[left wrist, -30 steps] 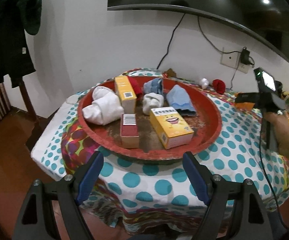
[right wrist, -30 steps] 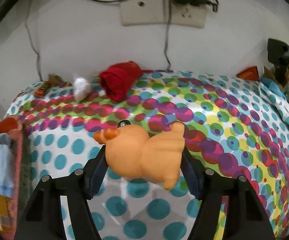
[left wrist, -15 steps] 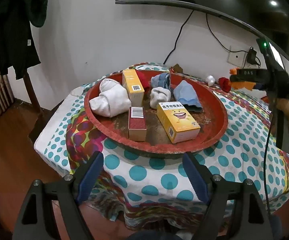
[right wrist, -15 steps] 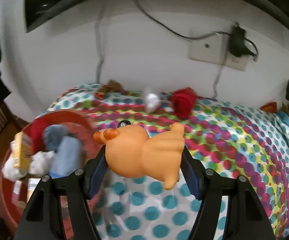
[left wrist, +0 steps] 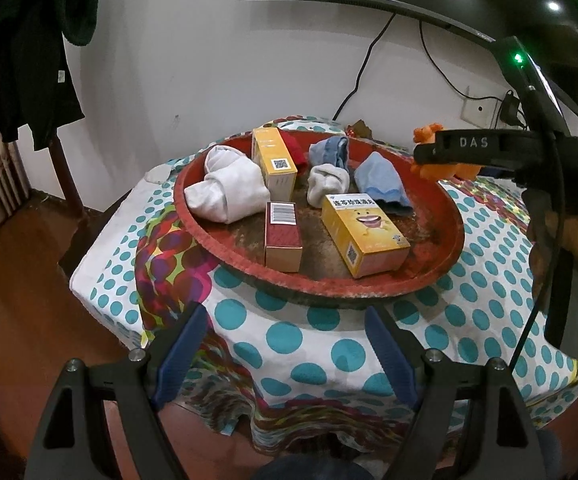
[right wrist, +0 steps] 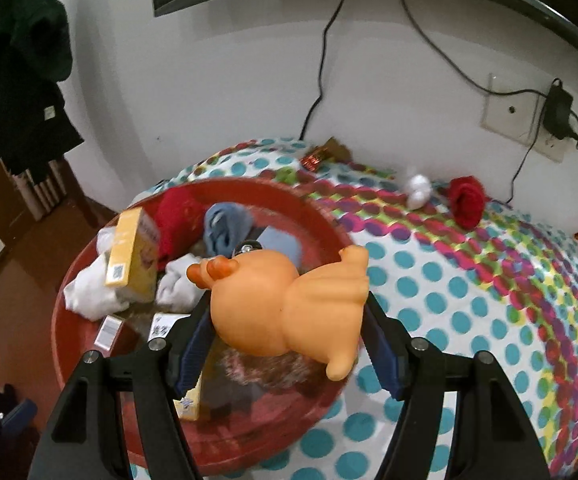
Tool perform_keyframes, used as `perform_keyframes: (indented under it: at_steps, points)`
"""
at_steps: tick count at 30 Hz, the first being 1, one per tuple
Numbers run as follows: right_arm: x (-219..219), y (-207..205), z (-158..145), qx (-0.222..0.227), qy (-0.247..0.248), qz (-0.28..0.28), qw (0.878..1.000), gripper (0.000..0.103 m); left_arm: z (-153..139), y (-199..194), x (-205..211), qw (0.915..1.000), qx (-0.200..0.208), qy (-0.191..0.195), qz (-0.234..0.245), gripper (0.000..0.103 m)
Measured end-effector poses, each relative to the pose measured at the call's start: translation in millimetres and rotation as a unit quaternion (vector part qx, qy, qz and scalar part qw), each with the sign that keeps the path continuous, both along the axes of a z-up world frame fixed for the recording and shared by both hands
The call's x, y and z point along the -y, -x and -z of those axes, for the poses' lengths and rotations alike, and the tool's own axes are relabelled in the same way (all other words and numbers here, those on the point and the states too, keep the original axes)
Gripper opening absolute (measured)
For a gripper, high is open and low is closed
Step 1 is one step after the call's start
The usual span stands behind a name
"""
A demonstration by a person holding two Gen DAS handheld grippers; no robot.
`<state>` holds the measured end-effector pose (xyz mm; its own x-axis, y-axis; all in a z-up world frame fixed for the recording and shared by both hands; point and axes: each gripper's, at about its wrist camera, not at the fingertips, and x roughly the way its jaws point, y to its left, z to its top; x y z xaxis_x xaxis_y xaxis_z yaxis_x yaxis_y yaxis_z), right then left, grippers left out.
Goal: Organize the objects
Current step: 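Carry the orange rubber toy into the red tray and release it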
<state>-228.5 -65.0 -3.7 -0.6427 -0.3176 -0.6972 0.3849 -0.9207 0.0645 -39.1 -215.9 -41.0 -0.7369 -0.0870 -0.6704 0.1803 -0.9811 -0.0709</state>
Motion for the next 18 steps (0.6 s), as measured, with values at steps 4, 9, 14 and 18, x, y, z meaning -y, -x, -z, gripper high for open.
perform_keyframes:
  at_steps: [4,9,14,18]
  points:
    - [7,-6,4,0.003,0.003,-0.009,1.000,0.066,3,1,1,1.0000,0.004,0.001,-0.001,0.083]
    - [13,-10,2,0.005,0.009,-0.017,1.000,0.066,4,2,2,1.0000,0.008,0.000,-0.002,0.083]
    - [20,-14,-1,0.005,0.012,-0.026,1.000,0.067,5,2,2,0.9999,0.012,-0.001,-0.003,0.083]
    - [24,-20,2,-0.002,-0.009,-0.027,1.000,0.067,5,3,2,0.9999,0.012,-0.001,-0.003,0.083]
